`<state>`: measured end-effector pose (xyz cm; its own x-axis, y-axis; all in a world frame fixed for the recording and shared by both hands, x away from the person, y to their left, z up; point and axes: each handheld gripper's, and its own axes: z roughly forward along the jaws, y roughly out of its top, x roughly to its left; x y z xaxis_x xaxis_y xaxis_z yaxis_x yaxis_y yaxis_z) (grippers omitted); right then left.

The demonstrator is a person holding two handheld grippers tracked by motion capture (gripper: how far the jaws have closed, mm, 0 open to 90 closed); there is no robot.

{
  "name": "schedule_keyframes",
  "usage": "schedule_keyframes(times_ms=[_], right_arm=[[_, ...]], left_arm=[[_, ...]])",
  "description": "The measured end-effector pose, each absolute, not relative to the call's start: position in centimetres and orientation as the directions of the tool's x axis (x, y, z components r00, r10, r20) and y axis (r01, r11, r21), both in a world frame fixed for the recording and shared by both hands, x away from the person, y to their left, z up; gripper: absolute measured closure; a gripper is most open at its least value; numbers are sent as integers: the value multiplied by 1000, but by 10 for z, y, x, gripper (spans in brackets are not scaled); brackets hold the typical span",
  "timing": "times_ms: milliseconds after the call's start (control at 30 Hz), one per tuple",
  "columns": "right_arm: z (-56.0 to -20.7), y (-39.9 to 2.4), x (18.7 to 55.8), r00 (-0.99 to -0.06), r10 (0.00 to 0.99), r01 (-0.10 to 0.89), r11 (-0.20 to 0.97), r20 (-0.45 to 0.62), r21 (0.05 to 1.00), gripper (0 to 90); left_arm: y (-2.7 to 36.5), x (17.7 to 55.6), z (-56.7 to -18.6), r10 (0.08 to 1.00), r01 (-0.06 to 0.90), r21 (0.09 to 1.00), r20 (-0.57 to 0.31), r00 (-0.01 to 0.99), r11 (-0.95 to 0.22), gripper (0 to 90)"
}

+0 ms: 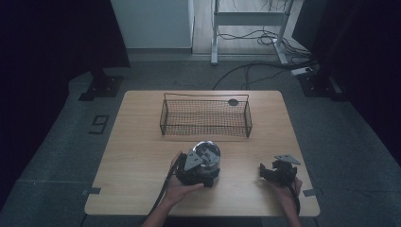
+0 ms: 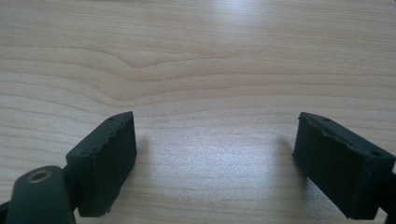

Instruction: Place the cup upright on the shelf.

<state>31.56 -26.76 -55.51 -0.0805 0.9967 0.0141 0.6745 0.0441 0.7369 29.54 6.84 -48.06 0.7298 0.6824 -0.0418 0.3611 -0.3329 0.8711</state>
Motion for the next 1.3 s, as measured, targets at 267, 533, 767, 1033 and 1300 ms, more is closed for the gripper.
schedule_keyframes(times_ms=[267, 533, 767, 1033, 1300], right_arm=[[-555, -268, 316, -80, 997, 675, 44, 14, 737, 129], [-555, -268, 316, -80, 997, 675, 43, 15, 737, 129], [-555, -268, 316, -80, 997, 675, 43, 15, 737, 129], [-555, -268, 316, -79, 997, 674, 42, 15, 737, 129], [-555, -268, 316, -79, 997, 674, 42, 15, 737, 129]], left_arm=[[75, 297, -473, 690, 354, 876, -34, 723, -328, 40], [80, 300, -465, 700, 352, 877, -25, 714, -327, 40], [84, 303, -456, 705, 346, 883, -24, 709, -318, 41], [89, 306, -449, 712, 346, 885, -22, 702, -313, 41], [92, 309, -445, 719, 345, 886, -20, 695, -310, 41]])
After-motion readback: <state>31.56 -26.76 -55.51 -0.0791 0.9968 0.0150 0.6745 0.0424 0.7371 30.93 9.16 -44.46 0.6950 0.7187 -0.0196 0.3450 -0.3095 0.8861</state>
